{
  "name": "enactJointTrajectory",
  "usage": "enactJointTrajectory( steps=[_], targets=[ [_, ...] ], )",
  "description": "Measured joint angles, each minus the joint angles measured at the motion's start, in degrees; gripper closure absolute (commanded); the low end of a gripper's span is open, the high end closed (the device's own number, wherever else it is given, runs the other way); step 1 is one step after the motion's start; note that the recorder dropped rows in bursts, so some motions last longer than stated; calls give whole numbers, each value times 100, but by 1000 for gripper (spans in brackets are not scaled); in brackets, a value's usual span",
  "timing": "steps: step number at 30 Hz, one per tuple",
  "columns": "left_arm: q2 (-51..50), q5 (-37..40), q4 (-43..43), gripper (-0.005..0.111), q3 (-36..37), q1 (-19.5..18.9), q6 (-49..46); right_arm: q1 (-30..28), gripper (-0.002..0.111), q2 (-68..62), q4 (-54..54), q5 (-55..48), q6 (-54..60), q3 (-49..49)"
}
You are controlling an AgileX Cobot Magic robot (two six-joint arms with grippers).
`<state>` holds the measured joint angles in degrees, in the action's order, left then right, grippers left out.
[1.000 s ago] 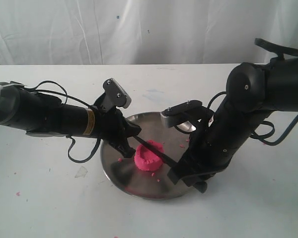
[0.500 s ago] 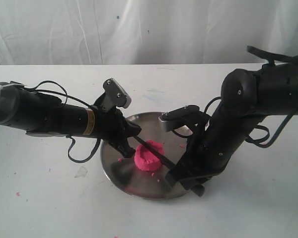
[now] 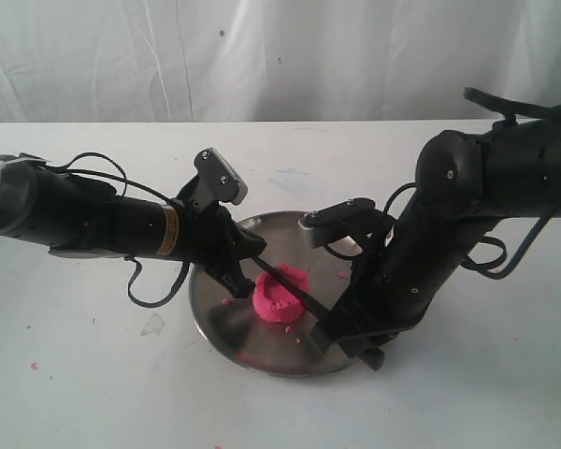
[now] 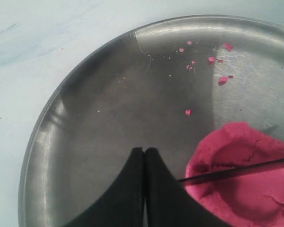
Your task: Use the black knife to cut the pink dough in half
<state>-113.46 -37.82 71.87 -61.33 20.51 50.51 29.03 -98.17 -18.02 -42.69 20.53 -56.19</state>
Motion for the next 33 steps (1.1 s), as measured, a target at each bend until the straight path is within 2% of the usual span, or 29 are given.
enactJointTrajectory(
  steps=[33],
  targets=[
    [-245,-143,1,107,-47,0,-15,0,108,-24,-22,23,11,-13]
  ],
)
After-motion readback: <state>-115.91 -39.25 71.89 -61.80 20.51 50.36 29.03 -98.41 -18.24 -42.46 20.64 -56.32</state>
